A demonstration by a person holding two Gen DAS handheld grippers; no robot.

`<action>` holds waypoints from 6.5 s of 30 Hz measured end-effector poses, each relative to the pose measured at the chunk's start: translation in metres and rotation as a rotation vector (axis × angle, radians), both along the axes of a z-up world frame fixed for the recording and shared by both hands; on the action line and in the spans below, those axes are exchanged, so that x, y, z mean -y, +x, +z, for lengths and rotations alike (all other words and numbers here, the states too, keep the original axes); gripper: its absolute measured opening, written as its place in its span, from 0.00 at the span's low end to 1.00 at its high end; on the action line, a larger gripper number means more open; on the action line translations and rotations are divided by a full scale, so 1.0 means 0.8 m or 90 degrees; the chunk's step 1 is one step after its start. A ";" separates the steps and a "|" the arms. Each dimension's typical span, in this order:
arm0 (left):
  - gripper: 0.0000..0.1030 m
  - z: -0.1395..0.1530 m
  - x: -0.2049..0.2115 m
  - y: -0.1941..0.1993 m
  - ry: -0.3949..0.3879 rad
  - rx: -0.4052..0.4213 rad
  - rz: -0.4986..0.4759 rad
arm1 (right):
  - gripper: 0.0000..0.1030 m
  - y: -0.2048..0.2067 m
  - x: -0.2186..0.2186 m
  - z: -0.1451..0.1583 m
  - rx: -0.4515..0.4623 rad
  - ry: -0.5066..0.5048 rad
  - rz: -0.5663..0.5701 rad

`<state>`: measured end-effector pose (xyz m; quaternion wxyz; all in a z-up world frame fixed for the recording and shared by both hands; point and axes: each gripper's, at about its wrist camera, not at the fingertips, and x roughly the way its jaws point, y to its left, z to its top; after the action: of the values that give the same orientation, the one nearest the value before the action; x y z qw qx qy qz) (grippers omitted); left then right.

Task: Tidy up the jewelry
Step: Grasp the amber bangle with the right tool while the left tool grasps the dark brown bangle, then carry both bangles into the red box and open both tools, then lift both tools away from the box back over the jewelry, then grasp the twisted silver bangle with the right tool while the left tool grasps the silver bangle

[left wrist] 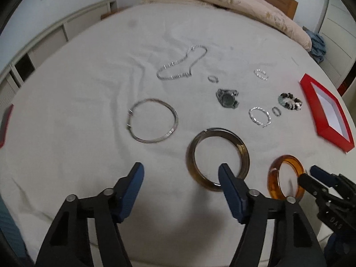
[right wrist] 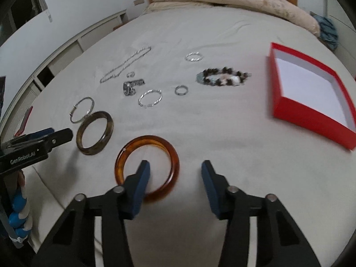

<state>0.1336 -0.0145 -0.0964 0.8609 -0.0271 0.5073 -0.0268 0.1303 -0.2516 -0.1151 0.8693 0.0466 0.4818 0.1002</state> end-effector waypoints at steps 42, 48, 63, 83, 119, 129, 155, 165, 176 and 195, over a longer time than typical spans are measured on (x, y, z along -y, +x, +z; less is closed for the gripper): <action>0.08 0.054 0.056 0.003 -0.007 0.036 -0.065 | 0.09 -0.049 0.066 0.087 0.115 -0.046 -0.050; 0.08 0.080 0.139 0.035 -0.042 0.051 -0.131 | 0.09 -0.043 0.152 0.113 0.144 -0.054 -0.128; 0.08 0.062 0.393 0.134 -0.005 0.055 -0.284 | 0.09 0.054 0.329 0.071 0.108 -0.088 -0.226; 0.17 -0.007 0.441 0.143 0.021 -0.017 -0.304 | 0.22 0.063 0.331 0.024 0.042 -0.180 -0.168; 0.58 0.310 -0.038 -0.105 0.025 0.260 -0.055 | 0.57 -0.210 0.107 0.330 0.319 -0.005 -0.163; 0.58 0.234 -0.104 -0.092 0.012 0.207 0.004 | 0.57 -0.174 0.051 0.277 0.261 0.005 -0.107; 0.36 -0.026 -0.092 0.069 -0.019 -0.031 -0.016 | 0.57 0.075 -0.040 0.019 0.022 0.030 0.039; 0.34 -0.033 -0.088 0.071 -0.007 -0.026 -0.015 | 0.57 0.108 -0.052 -0.009 0.022 0.027 0.053; 0.08 -0.036 -0.078 0.079 -0.004 -0.002 -0.012 | 0.37 0.126 -0.068 -0.019 0.041 -0.024 0.058; 0.06 0.011 -0.057 0.032 0.031 0.025 -0.029 | 0.37 0.053 -0.051 0.049 0.067 -0.004 0.045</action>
<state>0.1589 0.0310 -0.0878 0.8704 0.0057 0.4910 -0.0345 0.1723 -0.2111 -0.0756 0.8893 0.0213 0.4374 0.1318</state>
